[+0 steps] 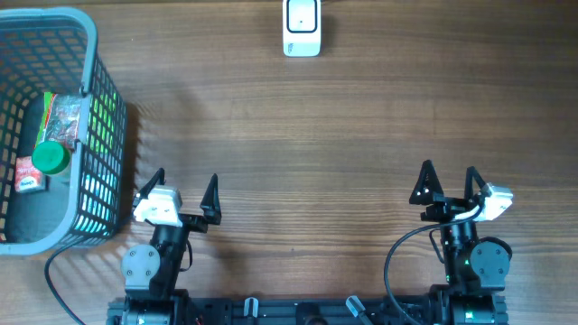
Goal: Scan the item barcode
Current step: 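Reach the left gripper into the basket and grasp the green-lidded jar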
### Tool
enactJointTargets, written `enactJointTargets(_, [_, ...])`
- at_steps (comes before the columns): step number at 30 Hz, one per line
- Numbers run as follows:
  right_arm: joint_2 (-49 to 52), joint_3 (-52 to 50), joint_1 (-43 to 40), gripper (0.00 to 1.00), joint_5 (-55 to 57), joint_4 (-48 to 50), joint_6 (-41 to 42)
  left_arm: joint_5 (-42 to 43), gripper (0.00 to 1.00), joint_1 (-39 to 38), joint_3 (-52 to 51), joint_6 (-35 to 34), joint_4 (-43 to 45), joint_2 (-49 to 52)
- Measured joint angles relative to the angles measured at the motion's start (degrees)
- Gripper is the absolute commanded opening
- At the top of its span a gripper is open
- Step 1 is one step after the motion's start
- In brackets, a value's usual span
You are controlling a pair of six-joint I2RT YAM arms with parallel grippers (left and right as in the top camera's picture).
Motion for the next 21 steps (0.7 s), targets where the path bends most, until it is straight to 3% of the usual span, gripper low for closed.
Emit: enactJointTargets(21, [0.0, 0.0, 0.7, 1.00, 0.0, 0.0, 0.0, 0.0, 1.00, 0.0, 0.0, 0.0, 0.0, 0.0])
